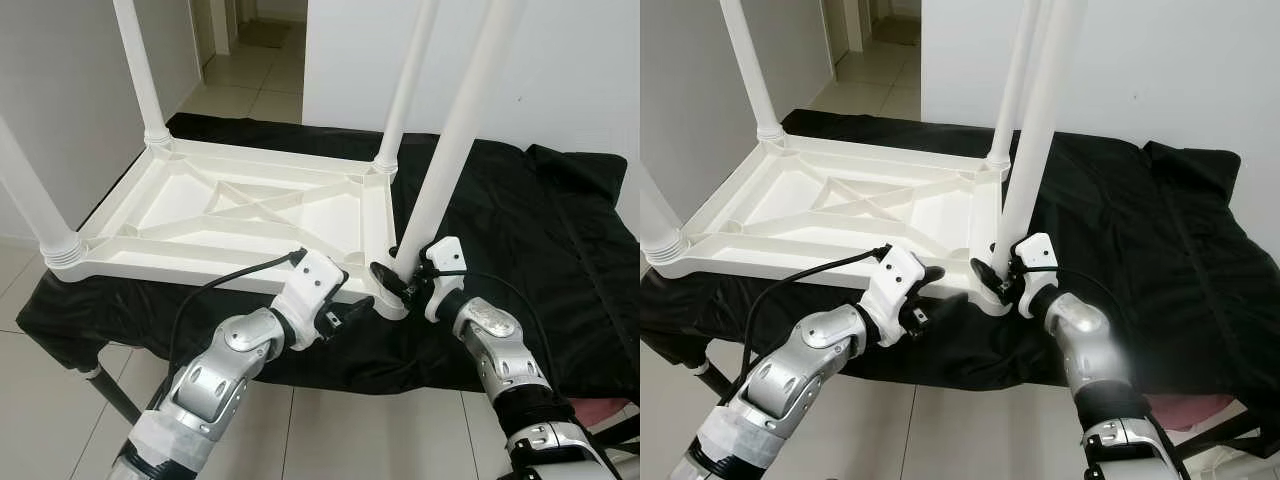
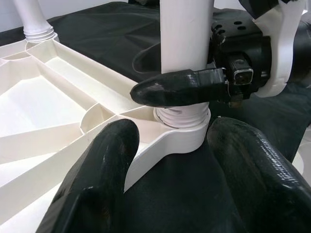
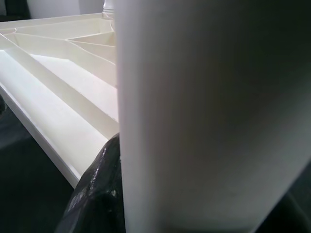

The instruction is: Building children table

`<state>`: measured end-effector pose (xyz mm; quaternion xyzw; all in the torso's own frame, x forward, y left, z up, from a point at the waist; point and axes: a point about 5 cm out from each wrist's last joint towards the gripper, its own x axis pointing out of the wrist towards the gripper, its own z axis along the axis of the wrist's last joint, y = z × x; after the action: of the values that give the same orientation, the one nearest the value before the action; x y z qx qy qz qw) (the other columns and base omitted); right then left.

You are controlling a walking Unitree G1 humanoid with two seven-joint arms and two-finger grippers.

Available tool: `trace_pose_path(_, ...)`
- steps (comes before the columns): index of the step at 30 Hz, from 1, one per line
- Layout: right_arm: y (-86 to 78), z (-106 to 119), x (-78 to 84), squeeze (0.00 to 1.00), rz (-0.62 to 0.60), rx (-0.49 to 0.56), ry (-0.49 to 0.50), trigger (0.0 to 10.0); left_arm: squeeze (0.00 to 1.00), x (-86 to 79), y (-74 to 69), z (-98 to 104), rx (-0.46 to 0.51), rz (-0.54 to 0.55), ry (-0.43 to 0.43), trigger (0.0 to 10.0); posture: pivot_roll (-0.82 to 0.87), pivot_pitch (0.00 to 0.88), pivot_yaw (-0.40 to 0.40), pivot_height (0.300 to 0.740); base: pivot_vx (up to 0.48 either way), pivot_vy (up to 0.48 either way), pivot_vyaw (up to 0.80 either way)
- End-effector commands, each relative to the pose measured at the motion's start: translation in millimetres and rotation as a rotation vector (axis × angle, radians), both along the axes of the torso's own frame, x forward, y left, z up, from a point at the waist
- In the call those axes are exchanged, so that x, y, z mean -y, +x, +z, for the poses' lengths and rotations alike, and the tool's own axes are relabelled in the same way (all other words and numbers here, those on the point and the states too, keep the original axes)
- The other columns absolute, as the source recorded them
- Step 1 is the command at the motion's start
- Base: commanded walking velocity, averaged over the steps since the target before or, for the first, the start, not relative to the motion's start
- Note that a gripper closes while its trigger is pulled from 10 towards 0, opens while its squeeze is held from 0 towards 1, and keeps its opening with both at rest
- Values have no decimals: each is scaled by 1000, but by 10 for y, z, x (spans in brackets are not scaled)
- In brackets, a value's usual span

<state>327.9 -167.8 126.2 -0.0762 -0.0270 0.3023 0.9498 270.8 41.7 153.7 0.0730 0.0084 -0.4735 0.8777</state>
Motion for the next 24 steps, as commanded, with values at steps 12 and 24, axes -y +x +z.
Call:
trace_pose_path(12,-87,61,-98,0,-196,53,63,10000,0,33,9,-14,-4,-30,5,10000,28,22,-37,740,0,0,0)
trace_pose_path(24,-243,-3,-254,0,-562,3,174,10000,0,-5,16,-28,-11,-17,8,10000,22,30,-39,740,0,0,0)
